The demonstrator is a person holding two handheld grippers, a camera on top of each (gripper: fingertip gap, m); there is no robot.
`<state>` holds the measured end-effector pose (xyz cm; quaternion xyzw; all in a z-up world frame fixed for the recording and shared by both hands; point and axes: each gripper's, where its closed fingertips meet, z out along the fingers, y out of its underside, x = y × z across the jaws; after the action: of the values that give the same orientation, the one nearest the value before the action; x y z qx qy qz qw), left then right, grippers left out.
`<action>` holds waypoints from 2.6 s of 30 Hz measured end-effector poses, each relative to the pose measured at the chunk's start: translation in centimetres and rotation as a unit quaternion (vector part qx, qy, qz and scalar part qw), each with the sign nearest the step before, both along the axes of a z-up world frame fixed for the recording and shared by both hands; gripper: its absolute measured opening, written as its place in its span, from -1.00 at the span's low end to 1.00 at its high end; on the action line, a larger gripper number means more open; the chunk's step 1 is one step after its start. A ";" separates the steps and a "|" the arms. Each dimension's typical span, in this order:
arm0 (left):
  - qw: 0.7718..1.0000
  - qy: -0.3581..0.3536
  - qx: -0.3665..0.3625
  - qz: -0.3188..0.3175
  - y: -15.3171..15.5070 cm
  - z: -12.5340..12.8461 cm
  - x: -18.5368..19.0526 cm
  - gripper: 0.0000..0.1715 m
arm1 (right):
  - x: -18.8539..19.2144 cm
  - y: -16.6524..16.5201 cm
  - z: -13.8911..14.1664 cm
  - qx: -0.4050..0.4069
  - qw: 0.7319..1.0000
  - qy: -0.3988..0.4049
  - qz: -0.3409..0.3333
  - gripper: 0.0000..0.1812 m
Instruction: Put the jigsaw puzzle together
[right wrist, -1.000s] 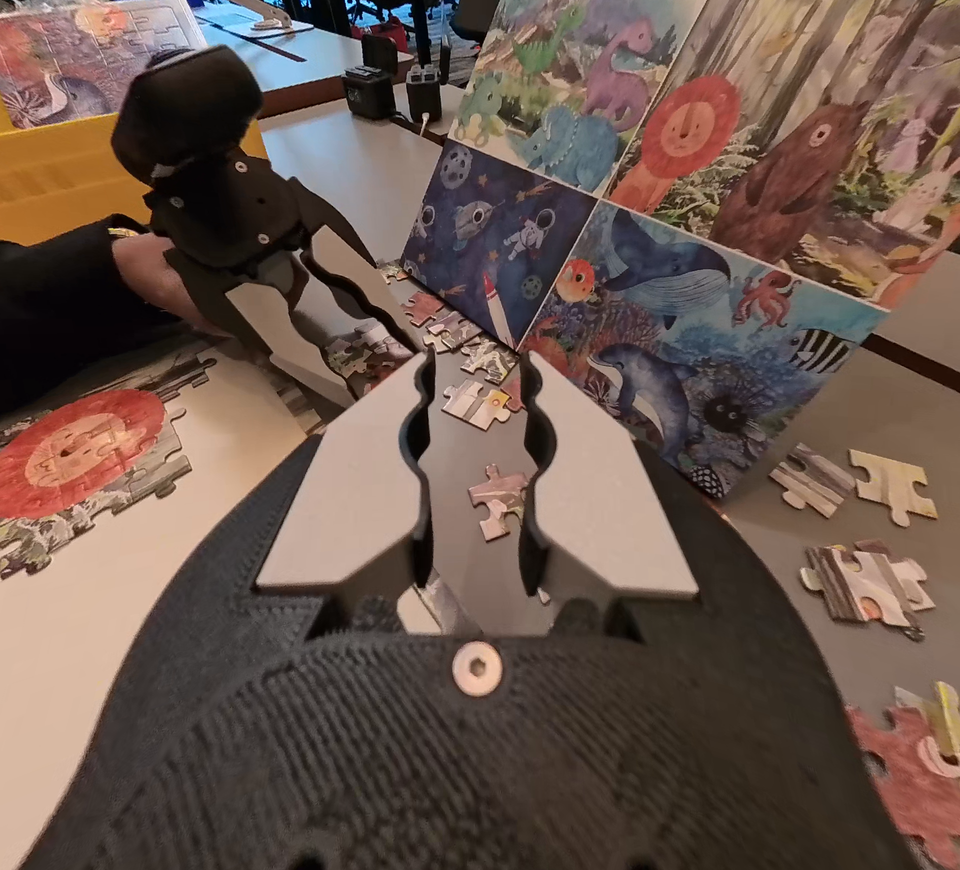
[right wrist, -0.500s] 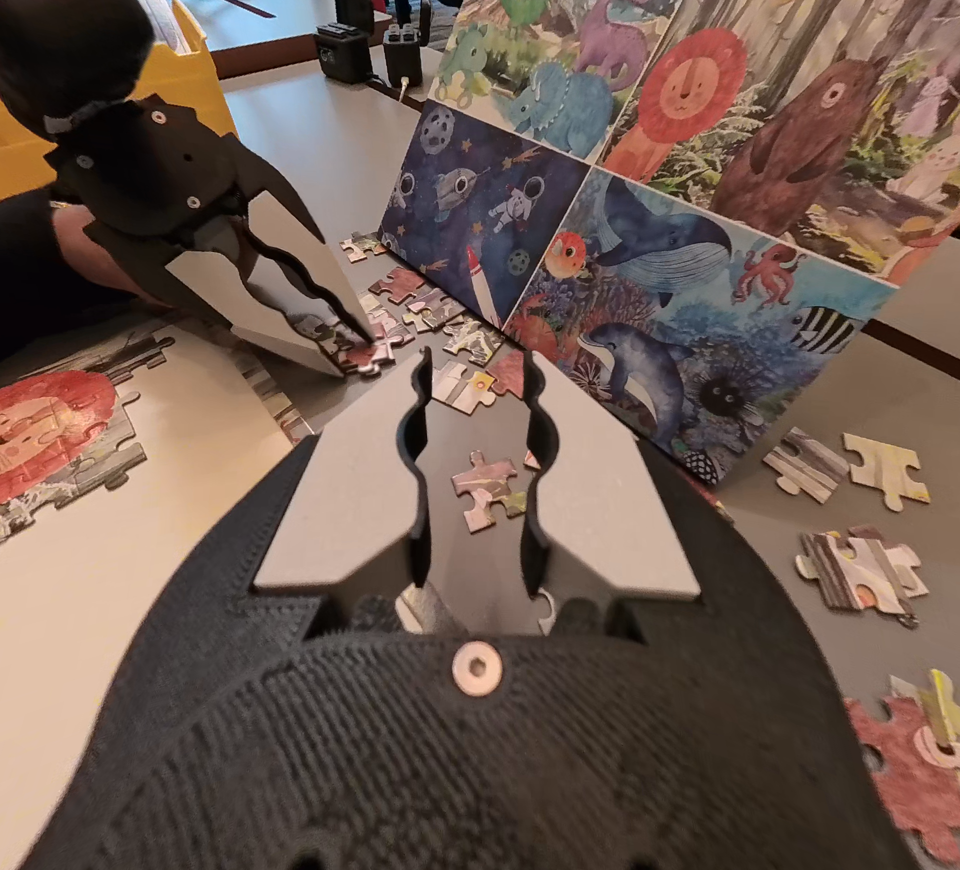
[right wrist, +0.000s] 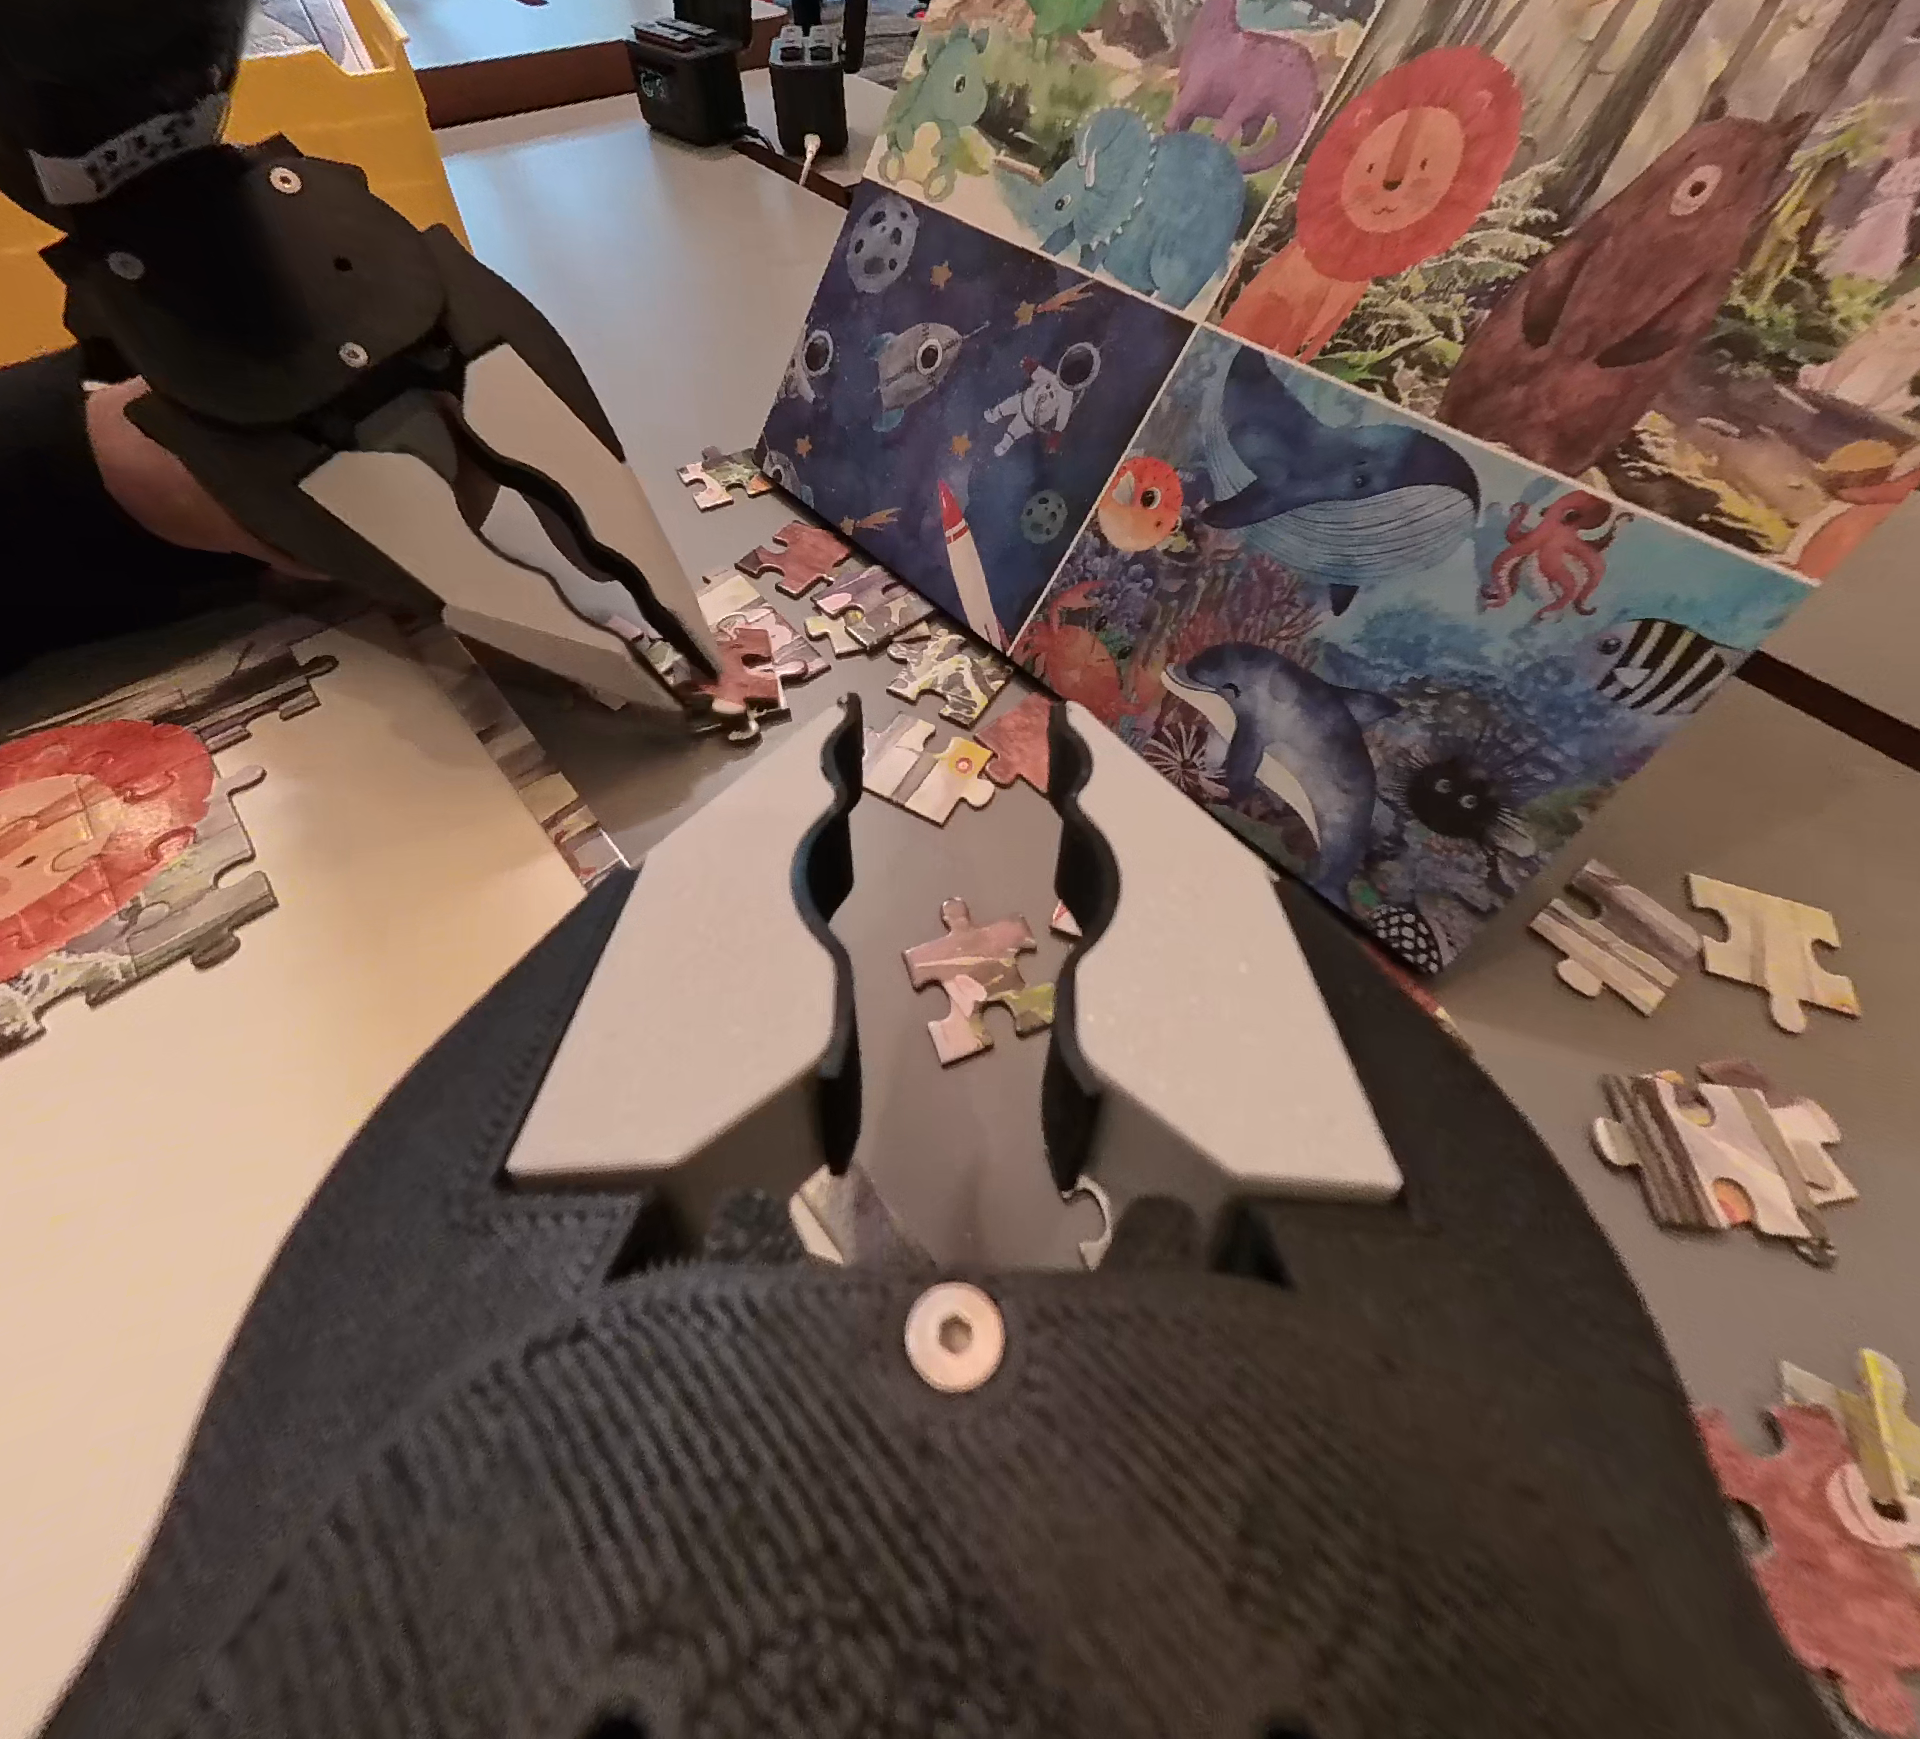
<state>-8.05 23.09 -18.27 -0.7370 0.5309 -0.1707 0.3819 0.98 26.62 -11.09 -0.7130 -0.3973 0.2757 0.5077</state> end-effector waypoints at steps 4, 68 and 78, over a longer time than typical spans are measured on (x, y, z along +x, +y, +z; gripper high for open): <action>1.000 -0.024 0.005 0.004 0.1 0.8 0.2 -0.91 | -0.2 -0.1 0.1 0.003 1.000 0.003 0.002 -0.63; 0.946 -0.316 -0.073 -0.017 -2.3 10.1 2.1 -0.70 | -4.2 -5.7 5.2 -0.077 0.965 0.223 0.113 -0.55; 0.973 -0.210 0.093 0.015 -2.3 10.1 3.0 -0.69 | -4.9 -7.4 4.5 -0.297 0.882 0.294 0.217 -0.60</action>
<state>-5.00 20.83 -8.15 -0.6537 0.4410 -0.2656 0.5547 -3.95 19.25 -6.56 -0.6122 -0.2743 0.6810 0.2935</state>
